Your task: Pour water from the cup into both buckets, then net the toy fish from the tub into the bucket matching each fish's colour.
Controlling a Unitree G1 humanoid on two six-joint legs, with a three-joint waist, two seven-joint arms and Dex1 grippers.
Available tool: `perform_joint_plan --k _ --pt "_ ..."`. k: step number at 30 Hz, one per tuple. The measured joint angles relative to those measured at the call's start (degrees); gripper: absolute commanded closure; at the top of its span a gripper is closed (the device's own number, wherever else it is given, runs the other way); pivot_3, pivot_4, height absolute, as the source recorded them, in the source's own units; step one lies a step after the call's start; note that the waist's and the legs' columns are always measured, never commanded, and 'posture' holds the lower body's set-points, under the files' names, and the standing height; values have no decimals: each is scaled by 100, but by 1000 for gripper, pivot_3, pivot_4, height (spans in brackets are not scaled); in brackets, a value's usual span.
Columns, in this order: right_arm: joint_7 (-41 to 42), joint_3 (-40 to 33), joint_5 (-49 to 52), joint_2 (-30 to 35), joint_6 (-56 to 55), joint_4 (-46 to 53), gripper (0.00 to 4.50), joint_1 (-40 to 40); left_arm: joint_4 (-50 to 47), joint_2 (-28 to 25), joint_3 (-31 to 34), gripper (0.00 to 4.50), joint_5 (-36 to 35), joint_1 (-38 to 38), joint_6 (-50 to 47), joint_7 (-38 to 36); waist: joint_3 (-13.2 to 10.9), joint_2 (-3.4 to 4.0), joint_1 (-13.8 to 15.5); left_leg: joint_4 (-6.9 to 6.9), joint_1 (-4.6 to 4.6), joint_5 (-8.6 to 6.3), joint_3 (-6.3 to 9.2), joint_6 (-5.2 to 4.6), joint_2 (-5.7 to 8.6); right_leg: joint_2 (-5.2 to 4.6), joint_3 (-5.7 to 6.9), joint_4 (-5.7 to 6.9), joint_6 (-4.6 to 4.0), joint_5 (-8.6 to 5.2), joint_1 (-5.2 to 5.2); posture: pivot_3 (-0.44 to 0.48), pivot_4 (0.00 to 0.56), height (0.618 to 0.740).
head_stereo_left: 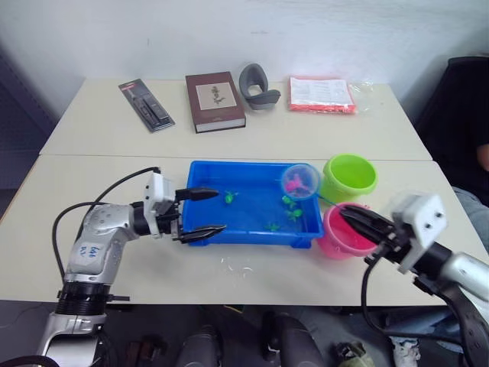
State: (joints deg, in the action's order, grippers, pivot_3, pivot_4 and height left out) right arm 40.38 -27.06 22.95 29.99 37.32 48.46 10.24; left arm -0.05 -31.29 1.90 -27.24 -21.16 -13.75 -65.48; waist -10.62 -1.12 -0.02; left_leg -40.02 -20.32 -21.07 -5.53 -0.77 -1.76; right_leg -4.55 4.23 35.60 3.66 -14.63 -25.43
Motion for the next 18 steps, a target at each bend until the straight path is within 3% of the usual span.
perform_joint_plan --k 5,10,14,18 --pt "-128 -664 -260 -481 -912 161 4500 1436 -1 267 -164 14 0 -8 -70 66 0 0 14 1 5 1 0 0 5 6 -11 2 -3 -2 3 0 150 740" --pt "-162 -751 -720 -819 -1962 115 4500 2401 89 413 -307 14 19 -207 -8 21 1 0 12 1 12 1 0 -4 8 7 -18 4 -4 -2 6 0 150 740" --pt "-333 -708 -1170 -1032 -2683 -181 4500 2704 164 456 -324 14 47 -327 66 -39 1 0 -10 1 14 1 -3 -4 6 7 -23 6 -4 -3 5 0 150 740" --pt "-647 -653 -2508 -942 -4213 -802 4500 3049 330 511 -351 14 70 -367 151 -80 1 1 3 1 12 1 -2 -4 10 8 -22 3 -6 -4 5 0 150 740"
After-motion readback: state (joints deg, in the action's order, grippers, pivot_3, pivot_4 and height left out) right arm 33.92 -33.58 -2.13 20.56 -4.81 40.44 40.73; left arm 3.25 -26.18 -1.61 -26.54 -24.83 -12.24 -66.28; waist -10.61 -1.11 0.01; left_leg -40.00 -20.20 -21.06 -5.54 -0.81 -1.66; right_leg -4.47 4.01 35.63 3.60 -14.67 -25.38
